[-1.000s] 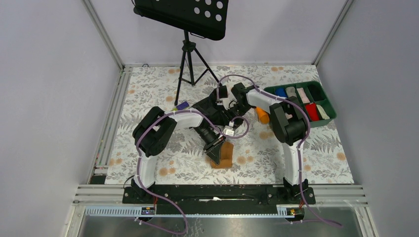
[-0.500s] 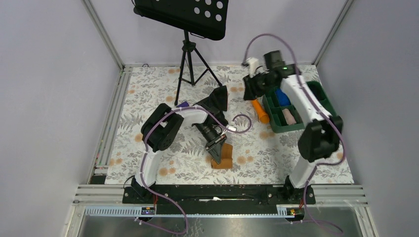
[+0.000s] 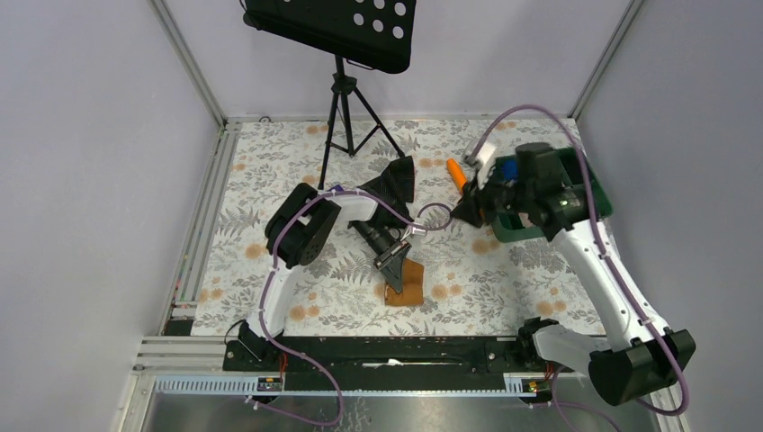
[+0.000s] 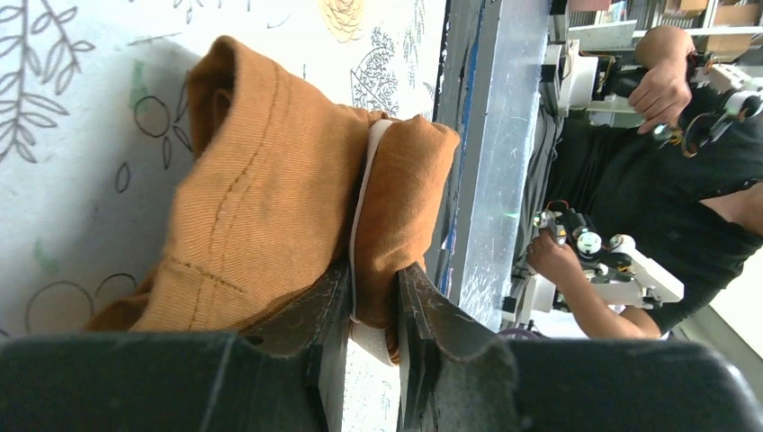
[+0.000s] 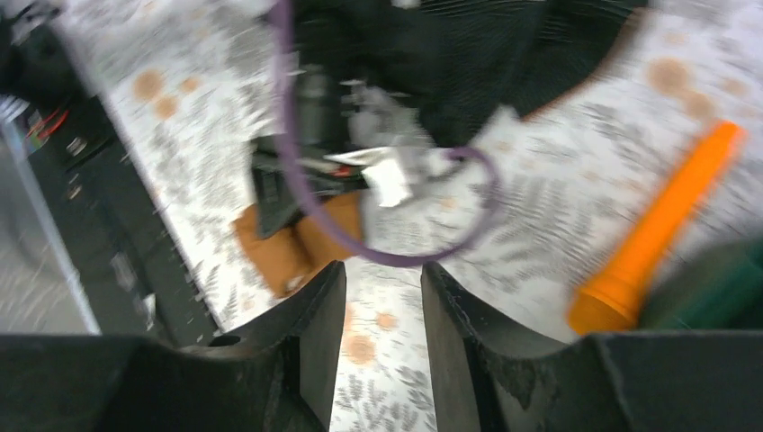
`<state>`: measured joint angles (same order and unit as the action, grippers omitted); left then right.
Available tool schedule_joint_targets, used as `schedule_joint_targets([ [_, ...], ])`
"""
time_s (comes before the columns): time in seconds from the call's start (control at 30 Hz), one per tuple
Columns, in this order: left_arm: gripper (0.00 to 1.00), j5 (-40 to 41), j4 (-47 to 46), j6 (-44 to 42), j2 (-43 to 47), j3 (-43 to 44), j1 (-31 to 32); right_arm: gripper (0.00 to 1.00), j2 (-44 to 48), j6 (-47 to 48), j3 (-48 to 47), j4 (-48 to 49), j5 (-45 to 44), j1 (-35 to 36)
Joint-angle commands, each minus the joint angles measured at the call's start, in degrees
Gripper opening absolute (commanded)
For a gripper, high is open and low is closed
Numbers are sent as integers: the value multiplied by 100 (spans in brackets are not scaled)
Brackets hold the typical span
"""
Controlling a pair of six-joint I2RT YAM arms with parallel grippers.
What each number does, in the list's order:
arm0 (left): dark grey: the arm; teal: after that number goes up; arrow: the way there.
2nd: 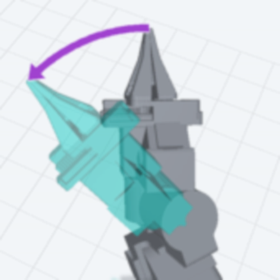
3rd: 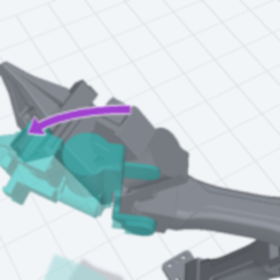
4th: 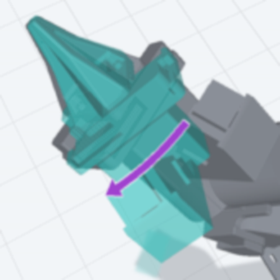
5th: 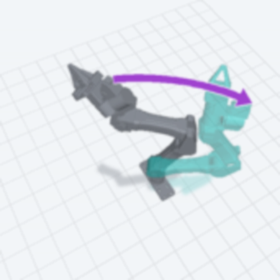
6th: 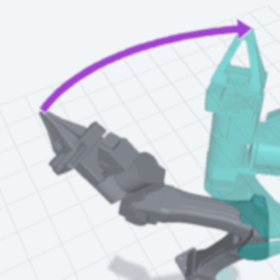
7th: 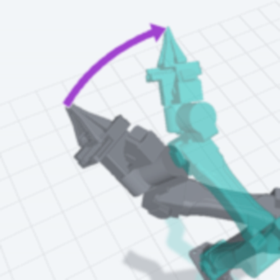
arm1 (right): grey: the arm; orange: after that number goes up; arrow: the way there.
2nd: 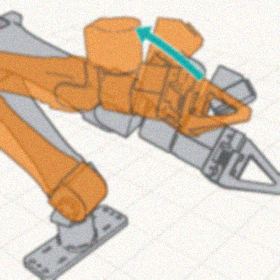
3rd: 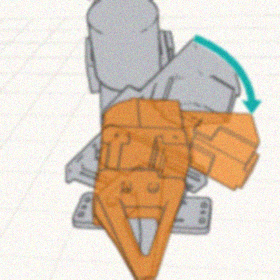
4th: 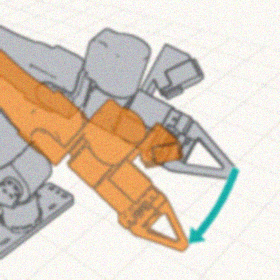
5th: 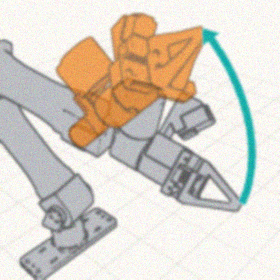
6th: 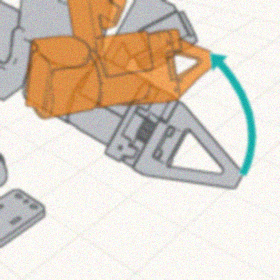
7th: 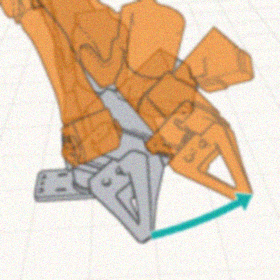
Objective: Roll the underwear
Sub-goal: Roll the underwear to the center of the board.
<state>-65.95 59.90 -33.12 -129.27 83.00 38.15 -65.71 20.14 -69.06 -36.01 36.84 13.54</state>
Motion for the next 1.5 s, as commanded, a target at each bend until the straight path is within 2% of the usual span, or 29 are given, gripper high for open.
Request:
schedule_joint_targets([
  [0.0, 0, 799, -1014, 23, -334, -74, -27, 43, 89, 787, 467, -199, 432, 1088],
  [0.1, 0, 773, -1021, 105, -435, -17, -27, 41, -138, 962, 707, -155, 512, 1516],
  [0.2, 0, 799, -1021, 230, -594, 60, -27, 40, -522, 1505, 852, -270, -132, 2233],
  [0.3, 0, 767, -1015, 292, -720, 113, -27, 40, -744, 1759, 1181, -75, -227, 2719],
  [0.43, 0, 801, -982, 330, -794, 227, -27, 47, -1022, 2054, 1623, 349, -383, 3238],
  [0.5, 0, 830, -968, 374, -830, 297, -27, 53, -1166, 2255, 1823, 512, -387, 3400],
  [0.6, 0, 805, -884, 391, -947, 416, -29, 57, -1306, 2411, 2016, 791, -603, 3651],
  [0.9, 0, 785, -801, 431, -1009, 534, -27, 61, -1511, 2699, 2503, 1389, -1190, 4039],
  [1.03, 0, 834, -797, 432, -987, 511, -27, 60, -1601, 2851, 3007, 2174, -1963, 4227],
  [1.13, 0, 897, -797, 432, -986, 505, -27, 60, -1623, 3205, 3695, 3177, -2806, 4525],
  [1.23, 0, 879, -803, 421, -977, 488, -27, 59, -1723, 3354, 3973, 3539, -3050, 4667],
  [1.3, 0, 867, -797, 421, -973, 492, -27, 53, -1841, 3486, 4100, 3684, -3131, 4790],
  [1.47, 9, 876, -800, 426, -708, 509, -35, 14, -2588, 3820, 4171, 3645, -3582, 5154],
])
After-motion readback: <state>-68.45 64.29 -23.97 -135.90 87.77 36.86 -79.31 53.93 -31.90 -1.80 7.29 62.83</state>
